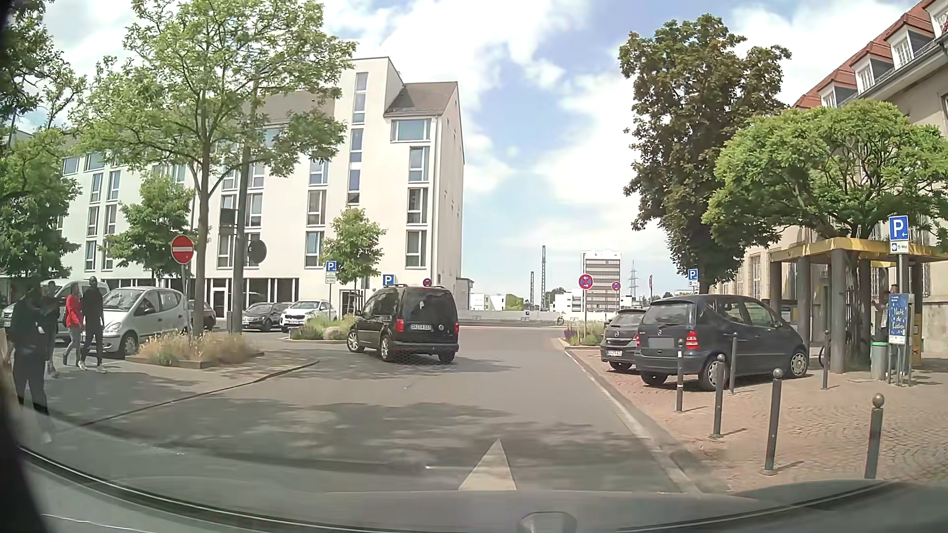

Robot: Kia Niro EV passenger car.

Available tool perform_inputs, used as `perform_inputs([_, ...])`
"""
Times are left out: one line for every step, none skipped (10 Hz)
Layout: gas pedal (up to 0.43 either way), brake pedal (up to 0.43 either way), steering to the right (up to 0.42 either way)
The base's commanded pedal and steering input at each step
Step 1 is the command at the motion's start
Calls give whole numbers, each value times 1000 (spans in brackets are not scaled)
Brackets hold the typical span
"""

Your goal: Follow the waypoints while adhering to traffic rules and regulations

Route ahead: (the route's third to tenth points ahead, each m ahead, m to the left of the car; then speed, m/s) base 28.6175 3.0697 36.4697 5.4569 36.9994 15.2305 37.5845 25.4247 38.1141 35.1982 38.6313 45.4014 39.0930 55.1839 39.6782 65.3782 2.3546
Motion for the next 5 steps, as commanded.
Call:
perform_inputs([248, 30, -8])
perform_inputs([248, 30, -8])
perform_inputs([248, 30, -8])
perform_inputs([248, 30, -8])
perform_inputs([248, 30, -8])
